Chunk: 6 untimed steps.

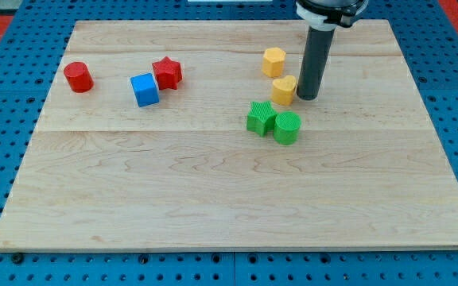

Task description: Move the yellow heart into the green star

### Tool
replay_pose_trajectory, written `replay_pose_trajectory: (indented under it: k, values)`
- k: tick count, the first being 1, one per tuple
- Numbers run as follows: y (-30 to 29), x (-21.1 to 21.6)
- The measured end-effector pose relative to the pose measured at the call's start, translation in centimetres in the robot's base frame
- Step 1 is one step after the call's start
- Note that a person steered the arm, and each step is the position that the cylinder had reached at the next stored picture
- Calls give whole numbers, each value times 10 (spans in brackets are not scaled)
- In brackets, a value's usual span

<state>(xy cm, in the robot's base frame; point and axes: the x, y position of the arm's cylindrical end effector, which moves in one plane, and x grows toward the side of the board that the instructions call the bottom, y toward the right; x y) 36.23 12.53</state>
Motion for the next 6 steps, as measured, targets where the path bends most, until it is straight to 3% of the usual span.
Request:
replay_pose_trajectory:
  k: [1, 2, 3, 6]
  values:
    - [-8, -30]
    - [-29, -17]
    - [-38, 24]
    - [-37, 26]
